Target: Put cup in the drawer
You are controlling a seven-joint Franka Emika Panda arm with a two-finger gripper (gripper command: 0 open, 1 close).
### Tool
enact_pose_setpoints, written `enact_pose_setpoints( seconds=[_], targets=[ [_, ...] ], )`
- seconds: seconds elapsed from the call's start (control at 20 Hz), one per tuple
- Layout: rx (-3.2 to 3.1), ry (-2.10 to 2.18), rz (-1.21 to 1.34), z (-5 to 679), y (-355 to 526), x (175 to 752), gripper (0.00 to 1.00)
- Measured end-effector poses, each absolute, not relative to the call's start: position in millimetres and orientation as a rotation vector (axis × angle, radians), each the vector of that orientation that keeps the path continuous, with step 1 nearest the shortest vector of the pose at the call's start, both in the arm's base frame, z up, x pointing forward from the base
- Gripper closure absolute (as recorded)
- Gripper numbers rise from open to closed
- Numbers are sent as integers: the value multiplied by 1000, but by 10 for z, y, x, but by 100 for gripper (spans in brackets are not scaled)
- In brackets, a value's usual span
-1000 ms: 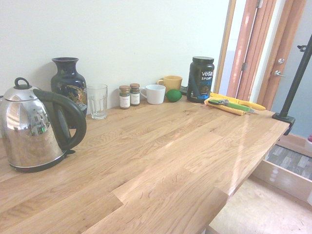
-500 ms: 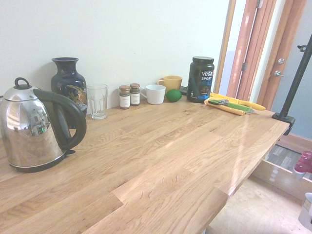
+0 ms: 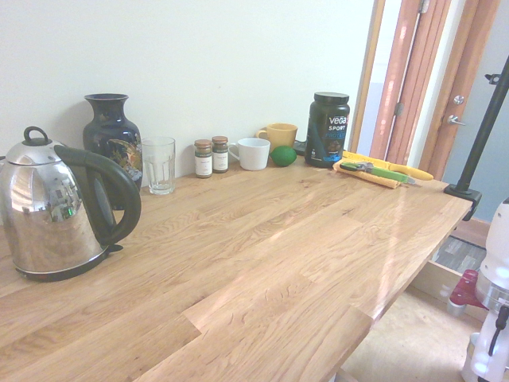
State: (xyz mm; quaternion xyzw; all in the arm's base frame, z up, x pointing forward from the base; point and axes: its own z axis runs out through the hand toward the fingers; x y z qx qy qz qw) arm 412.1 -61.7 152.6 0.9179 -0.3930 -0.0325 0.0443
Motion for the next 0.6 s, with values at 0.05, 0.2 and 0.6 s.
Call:
enact_pose_setpoints(
  seconds=[0.05, 0.2, 0.6],
  targets=[
    [2806, -1203, -99, 1506, -610, 4140, 100],
    [2800, -1208, -112, 1423, -607, 4156, 100],
    [2790, -1234, -114, 1352, -607, 4203, 0]
  ],
)
